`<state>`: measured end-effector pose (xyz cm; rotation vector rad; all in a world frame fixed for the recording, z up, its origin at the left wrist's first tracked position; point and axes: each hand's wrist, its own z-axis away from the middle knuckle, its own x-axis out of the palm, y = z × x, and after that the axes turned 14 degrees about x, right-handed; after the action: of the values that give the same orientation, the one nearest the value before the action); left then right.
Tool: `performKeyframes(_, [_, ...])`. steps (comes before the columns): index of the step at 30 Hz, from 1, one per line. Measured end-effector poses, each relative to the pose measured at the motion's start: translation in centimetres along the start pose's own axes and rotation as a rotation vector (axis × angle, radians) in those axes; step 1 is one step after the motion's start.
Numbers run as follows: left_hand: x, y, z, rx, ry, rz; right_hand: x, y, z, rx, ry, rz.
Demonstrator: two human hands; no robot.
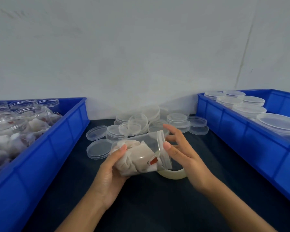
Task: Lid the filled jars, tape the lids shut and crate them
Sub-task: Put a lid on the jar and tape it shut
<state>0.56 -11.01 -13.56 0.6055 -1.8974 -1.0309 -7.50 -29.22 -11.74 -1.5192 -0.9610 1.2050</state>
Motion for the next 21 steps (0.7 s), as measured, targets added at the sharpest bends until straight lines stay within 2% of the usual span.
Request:
performKeyframes(5, [0.4,0.1,0.3,-0.002,-0.03,-0.081,1.0,0.7,0.4,-0.175,0.087,0.424])
performKeyframes(14, [0.4,0.2,0.3,0.065,-0.051,-0.116,1.1,-0.1,0.5,-0.178,0.172,0.475])
performKeyframes(18, [0.5,0.7,0.2,0.108,-0.135,-0.1,1.1,-0.7,0.8,-0.151,0.229,0.466])
performKeyframes(20, [0.5,0.7,0.2,0.168,-0.148,-0.221,0.9,-0.9,0.8,-0.142,0.266,0.369])
performKeyframes(21, [0.5,0.5,0.2,0.212,-0.133,-0.36,0.7,-0.9,0.8,-0.147,0.287,0.339])
